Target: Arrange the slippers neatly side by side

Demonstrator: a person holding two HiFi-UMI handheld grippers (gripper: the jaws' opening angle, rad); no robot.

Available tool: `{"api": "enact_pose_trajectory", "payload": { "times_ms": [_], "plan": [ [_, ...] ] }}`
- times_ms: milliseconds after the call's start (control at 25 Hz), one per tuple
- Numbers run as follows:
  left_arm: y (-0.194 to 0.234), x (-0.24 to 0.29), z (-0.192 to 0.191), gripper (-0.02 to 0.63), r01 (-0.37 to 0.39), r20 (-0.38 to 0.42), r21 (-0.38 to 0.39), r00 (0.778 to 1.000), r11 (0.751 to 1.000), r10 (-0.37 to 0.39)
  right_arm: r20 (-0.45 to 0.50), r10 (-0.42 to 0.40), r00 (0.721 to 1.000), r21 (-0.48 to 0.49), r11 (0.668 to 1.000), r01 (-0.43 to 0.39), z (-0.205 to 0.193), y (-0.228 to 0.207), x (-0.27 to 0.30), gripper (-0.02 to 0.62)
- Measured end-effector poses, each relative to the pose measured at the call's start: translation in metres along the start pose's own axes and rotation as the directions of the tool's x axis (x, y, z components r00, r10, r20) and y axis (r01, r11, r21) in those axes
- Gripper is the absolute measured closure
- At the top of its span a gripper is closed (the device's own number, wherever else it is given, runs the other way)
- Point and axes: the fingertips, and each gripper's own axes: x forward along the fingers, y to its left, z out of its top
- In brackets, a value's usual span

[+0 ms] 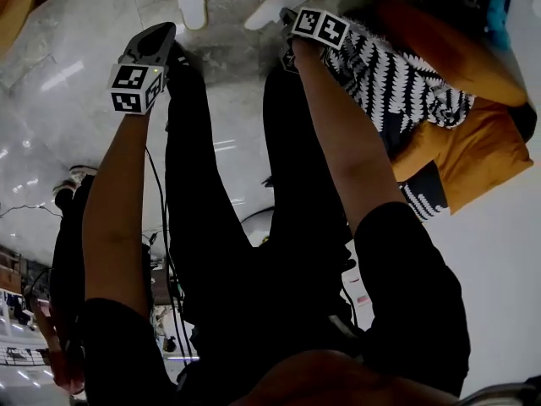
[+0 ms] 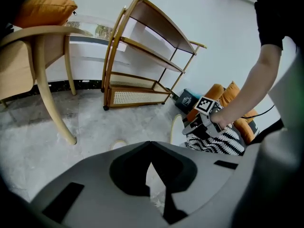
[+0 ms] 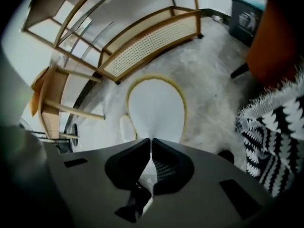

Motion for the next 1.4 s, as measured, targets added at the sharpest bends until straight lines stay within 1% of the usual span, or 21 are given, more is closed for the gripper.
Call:
{"api": "enact_pose_trajectory", "payload": {
  "times_ms": [200,360,400,560,760,880,1040,1160,1280,1400],
  "plan": [
    [0.017,-0.007,-0.002,0.591,-0.028,0.007,-0.018,1.000,0.999,0.028,-0.085,-0.013,0.996,-0.140,0.990,0.001,0.003,0.034,0.015,0.557],
    [0.031,-0.005,-0.006,0.591,-0.041,0.024,-0.026,0.999,0.999,0.042,-0.132,-0.011,0.991,-0.209,0.978,-0.017,0.003,0.054,0.045,0.557],
    [0.032,-0.006,-0.010,0.591,-0.042,0.023,-0.029,0.999,0.999,0.043,-0.141,-0.007,0.990,-0.209,0.978,-0.023,0.001,0.058,0.053,0.557],
    [0.043,-0.005,-0.029,0.591,-0.047,0.023,-0.039,0.999,0.998,0.048,-0.161,0.009,0.987,-0.155,0.987,-0.034,-0.008,0.064,0.086,0.557],
    [0.060,0.000,-0.066,0.591,-0.049,-0.011,-0.046,0.999,0.998,0.049,-0.186,0.029,0.982,-0.095,0.994,-0.047,-0.022,0.069,0.123,0.557],
    [0.072,0.003,-0.082,0.591,-0.061,-0.018,-0.068,0.998,0.996,0.060,-0.204,0.025,0.979,-0.096,0.994,-0.045,-0.029,0.067,0.141,0.557],
    [0.086,0.009,-0.091,0.591,-0.060,-0.019,-0.071,0.998,0.996,0.058,-0.201,0.021,0.979,-0.091,0.995,-0.041,-0.027,0.066,0.165,0.557],
    [0.093,0.013,-0.094,0.591,-0.055,-0.014,-0.072,0.998,0.996,0.054,-0.201,0.024,0.979,-0.087,0.995,-0.043,-0.027,0.067,0.169,0.557],
    [0.102,0.016,-0.094,0.591,-0.061,0.000,-0.076,0.998,0.995,0.061,-0.197,0.031,0.980,-0.100,0.994,-0.051,-0.025,0.069,0.163,0.557],
    [0.108,0.018,-0.097,0.591,-0.065,-0.003,-0.087,0.998,0.994,0.065,-0.191,0.039,0.981,-0.117,0.991,-0.062,-0.022,0.071,0.153,0.557]
  ]
}}
